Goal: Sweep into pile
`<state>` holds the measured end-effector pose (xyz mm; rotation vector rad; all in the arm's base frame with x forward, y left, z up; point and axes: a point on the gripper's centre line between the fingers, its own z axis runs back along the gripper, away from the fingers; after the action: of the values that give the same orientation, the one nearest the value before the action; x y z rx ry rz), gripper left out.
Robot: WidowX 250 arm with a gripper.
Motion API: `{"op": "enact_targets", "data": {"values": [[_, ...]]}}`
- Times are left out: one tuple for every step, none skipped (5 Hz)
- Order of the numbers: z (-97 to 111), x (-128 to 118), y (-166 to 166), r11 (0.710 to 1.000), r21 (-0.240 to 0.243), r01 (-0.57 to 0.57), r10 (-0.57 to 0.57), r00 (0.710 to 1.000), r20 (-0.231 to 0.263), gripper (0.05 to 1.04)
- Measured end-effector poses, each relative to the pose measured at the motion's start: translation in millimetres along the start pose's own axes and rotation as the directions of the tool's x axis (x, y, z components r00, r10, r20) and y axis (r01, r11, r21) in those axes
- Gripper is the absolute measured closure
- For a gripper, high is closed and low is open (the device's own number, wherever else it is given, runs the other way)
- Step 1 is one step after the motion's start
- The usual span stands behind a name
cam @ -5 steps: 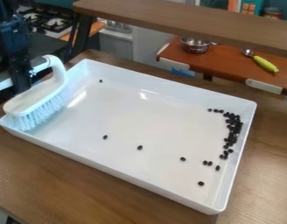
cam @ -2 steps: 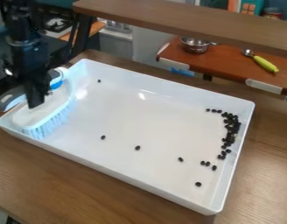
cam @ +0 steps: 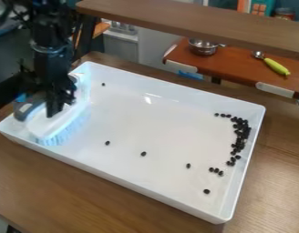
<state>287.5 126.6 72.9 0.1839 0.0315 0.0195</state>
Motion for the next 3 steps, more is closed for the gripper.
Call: {"op": "enact_targets", "data": {"values": [[7.1,6.9,-33.8,1.000,-0.014,-0.010,0.010,0.999,-0.035,0.591],[11.7,12.2,-59.8,0.999,-0.025,-0.032,0.030,0.997,-0.066,0.591],[16.2,15.5,-87.2,0.998,-0.036,-0.043,0.040,0.996,-0.086,0.591]]}}
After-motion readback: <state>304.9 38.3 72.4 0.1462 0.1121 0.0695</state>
